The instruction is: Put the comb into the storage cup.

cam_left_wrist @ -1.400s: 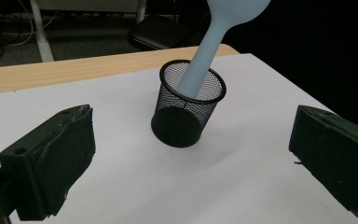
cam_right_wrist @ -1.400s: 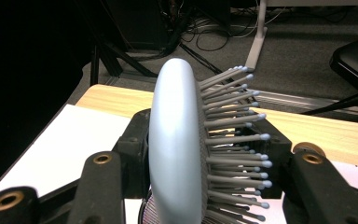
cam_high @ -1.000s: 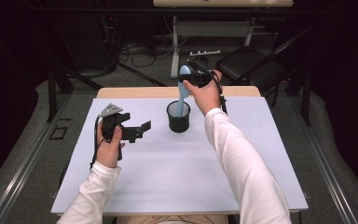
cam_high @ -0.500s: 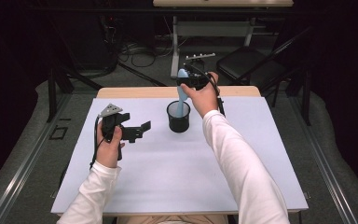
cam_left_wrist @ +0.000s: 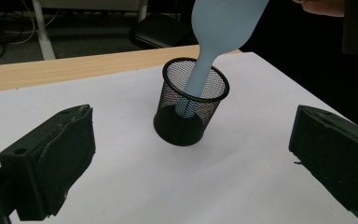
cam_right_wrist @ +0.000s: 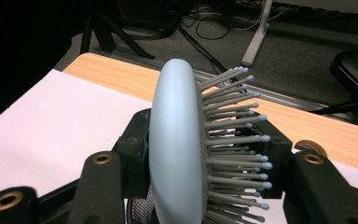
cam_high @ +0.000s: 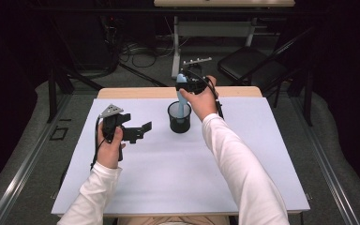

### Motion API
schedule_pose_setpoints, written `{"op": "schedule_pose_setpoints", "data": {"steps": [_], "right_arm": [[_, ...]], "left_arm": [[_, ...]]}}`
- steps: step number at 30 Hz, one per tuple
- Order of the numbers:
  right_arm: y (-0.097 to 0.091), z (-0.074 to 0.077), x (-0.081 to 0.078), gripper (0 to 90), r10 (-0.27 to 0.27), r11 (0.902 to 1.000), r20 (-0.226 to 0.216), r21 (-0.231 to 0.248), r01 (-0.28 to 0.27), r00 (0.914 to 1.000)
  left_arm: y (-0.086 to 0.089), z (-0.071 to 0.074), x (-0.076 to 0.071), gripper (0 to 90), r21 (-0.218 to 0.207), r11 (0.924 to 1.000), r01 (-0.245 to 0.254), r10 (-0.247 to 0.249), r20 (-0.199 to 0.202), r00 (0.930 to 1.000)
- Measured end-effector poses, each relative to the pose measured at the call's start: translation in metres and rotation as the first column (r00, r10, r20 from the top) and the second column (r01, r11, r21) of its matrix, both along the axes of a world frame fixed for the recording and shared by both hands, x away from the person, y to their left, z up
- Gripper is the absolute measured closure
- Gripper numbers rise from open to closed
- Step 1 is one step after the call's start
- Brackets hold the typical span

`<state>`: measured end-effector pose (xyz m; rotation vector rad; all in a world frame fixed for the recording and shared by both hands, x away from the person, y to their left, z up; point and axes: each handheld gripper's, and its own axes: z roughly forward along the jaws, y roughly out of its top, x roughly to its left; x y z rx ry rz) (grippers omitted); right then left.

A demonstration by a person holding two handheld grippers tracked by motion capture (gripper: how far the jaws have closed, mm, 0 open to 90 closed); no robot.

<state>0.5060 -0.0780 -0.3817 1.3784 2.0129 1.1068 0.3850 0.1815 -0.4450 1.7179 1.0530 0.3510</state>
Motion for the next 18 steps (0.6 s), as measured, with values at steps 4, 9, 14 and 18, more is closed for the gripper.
{"op": "schedule_pose_setpoints", "data": {"steps": [4,9,14,18], "right_arm": [[0.003,-0.002,-0.001,48.6,0.009,0.9998,-0.001,-0.016,-0.009,1.0],[0.005,-0.005,-0.001,48.4,0.009,0.9998,-0.003,-0.017,-0.01,1.0],[0.005,-0.008,0.0,48.4,0.003,0.9997,-0.009,-0.026,-0.003,1.0],[0.004,-0.011,0.001,48.5,0.002,0.9997,-0.012,-0.023,-0.002,0.9999]], "left_arm": [[0.0,0.0,0.0,0.7,-0.001,1.0,-0.002,0.002,-0.001,1.0],[0.0,0.0,0.0,0.6,0.0,1.0,0.0,0.0,0.0,1.0],[0.0,0.0,0.0,0.6,0.001,1.0,0.0,0.0,-0.001,1.0],[0.0,0.0,0.0,0.7,0.0,1.0,0.001,-0.001,-0.001,1.0]]}}
